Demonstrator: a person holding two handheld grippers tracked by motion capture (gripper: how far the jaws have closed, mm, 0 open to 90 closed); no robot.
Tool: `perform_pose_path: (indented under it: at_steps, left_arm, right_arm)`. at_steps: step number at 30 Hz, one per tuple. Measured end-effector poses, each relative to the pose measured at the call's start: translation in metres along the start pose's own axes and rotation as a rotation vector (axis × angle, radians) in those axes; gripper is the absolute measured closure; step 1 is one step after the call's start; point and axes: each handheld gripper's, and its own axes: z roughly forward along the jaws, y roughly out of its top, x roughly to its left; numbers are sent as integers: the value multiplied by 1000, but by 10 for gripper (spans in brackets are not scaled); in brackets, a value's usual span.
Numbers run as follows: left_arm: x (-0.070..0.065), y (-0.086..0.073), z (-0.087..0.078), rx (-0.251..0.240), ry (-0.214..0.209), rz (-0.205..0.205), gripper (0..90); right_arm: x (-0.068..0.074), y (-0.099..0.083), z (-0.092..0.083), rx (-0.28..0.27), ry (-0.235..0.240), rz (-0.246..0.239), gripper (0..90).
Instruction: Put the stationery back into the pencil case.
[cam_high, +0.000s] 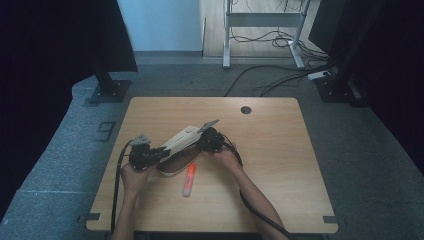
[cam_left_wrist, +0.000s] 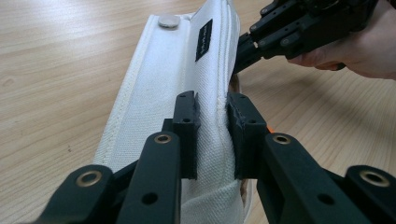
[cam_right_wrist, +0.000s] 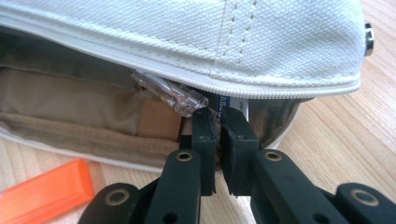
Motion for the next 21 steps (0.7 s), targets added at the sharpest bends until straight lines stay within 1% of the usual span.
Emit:
perform_pose_path:
  at_steps: [4, 5, 9, 12, 15, 21]
  left_arm:
    - [0, 0, 0, -2, 0, -1, 748]
    - [0, 0, 0, -2, 0, -1, 748]
    - [1, 0, 0, -2, -1, -1, 749]
    - [1, 0, 0, -2, 0, 0, 748]
    - [0, 0, 0, -1, -1, -1, 748]
    - [0, 0, 0, -1, -1, 2, 748]
  right_arm:
    - [1, -1, -2, -3, -4, 0, 770]
    - [1, -1, -4, -6, 1, -6, 749]
    - [4, -2, -12, -16, 1, -8, 596]
    - [6, -3, -18, -22, 2, -5, 500]
    - [10, -5, -23, -21, -5, -6, 429]
    - [22, -11, -29, 5, -16, 9, 341]
